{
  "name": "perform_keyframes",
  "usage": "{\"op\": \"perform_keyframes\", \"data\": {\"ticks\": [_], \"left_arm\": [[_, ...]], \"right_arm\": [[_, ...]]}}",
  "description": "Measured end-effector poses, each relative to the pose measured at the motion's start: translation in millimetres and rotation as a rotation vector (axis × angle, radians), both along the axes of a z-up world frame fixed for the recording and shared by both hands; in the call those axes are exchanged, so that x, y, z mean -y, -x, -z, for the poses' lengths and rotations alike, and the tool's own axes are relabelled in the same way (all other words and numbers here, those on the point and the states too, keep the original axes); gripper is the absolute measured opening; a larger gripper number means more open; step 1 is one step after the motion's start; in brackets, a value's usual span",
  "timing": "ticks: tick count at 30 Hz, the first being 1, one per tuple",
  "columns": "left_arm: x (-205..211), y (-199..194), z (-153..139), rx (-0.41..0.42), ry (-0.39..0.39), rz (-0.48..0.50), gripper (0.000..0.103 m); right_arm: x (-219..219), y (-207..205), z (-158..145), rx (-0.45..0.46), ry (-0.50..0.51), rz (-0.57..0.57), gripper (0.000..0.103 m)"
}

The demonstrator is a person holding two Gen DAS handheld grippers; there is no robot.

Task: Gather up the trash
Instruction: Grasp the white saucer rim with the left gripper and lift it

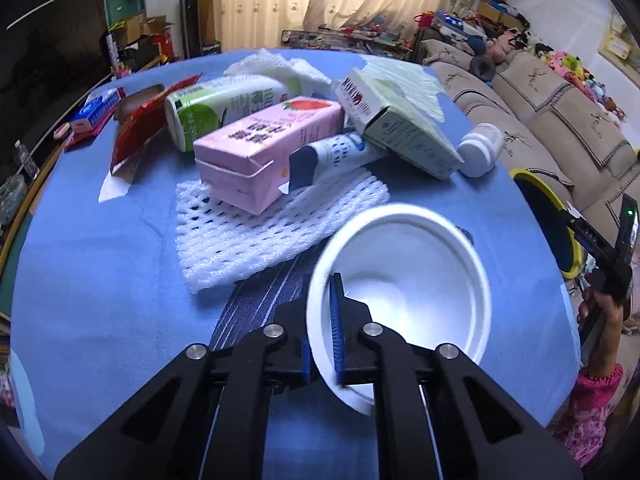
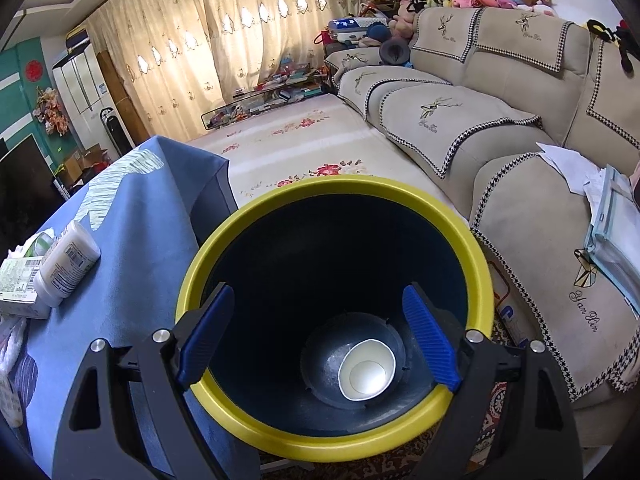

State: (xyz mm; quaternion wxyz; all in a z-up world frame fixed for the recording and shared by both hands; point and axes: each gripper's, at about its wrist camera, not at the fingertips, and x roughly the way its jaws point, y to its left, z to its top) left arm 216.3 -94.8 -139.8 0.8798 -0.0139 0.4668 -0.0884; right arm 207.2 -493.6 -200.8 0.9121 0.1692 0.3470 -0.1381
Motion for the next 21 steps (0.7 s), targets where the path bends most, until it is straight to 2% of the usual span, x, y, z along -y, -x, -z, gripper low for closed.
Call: {"op": "perform_keyframes", "data": {"ticks": [6, 11, 15, 21], "left_arm": [[3, 15, -24, 0.051, 0.005, 0.04, 0.008], [26, 15, -46, 0.114, 0.015, 0.107, 0.008], [60, 2, -57, 0.127, 0.036, 0.185, 0.008], [137, -24, -69, 0.154, 0.043, 0.349, 0.008]], "right_arm": [[9, 11, -1, 0.019, -0.022, 0.025, 0.082], [17, 25, -7, 0.049, -0.037, 0.042, 0.082], [21, 40, -18, 0.078, -0.021, 0.063, 0.082], [35, 71, -33, 0.113, 0.003, 0.116, 0.085]]}}
